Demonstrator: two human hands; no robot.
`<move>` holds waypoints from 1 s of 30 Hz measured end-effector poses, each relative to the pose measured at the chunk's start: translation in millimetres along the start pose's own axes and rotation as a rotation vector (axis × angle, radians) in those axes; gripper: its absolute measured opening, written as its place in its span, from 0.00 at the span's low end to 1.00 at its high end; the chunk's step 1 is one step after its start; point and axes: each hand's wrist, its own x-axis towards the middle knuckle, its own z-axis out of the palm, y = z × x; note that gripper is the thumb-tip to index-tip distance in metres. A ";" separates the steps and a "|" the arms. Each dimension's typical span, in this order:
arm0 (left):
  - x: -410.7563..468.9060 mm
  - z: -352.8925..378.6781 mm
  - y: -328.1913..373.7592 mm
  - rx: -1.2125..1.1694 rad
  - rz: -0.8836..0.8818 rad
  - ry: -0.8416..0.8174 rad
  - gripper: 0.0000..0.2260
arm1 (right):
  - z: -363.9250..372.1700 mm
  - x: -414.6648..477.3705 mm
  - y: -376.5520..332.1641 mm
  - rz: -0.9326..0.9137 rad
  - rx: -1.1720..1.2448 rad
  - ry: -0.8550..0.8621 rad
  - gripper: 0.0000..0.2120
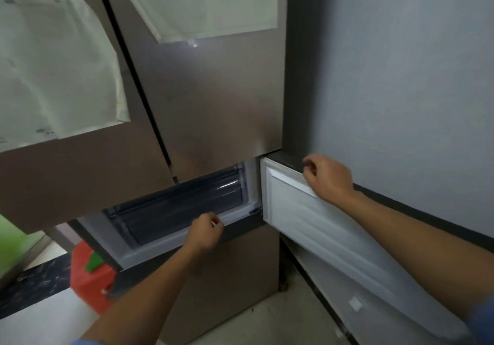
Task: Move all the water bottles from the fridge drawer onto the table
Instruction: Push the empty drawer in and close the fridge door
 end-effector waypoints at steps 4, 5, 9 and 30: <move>-20.8 7.3 32.6 0.114 0.153 0.002 0.05 | -40.7 -17.8 53.1 0.170 -0.234 -0.080 0.18; -28.0 9.0 38.3 0.128 0.188 0.002 0.05 | -46.6 -25.1 66.2 0.225 -0.282 -0.135 0.20; -63.9 13.7 43.2 0.132 0.253 -0.018 0.04 | -55.8 -58.7 98.2 0.409 -0.281 -0.268 0.26; -261.7 -13.5 -49.5 0.168 0.082 0.095 0.07 | -36.4 -163.7 -33.4 0.077 -0.067 -0.466 0.23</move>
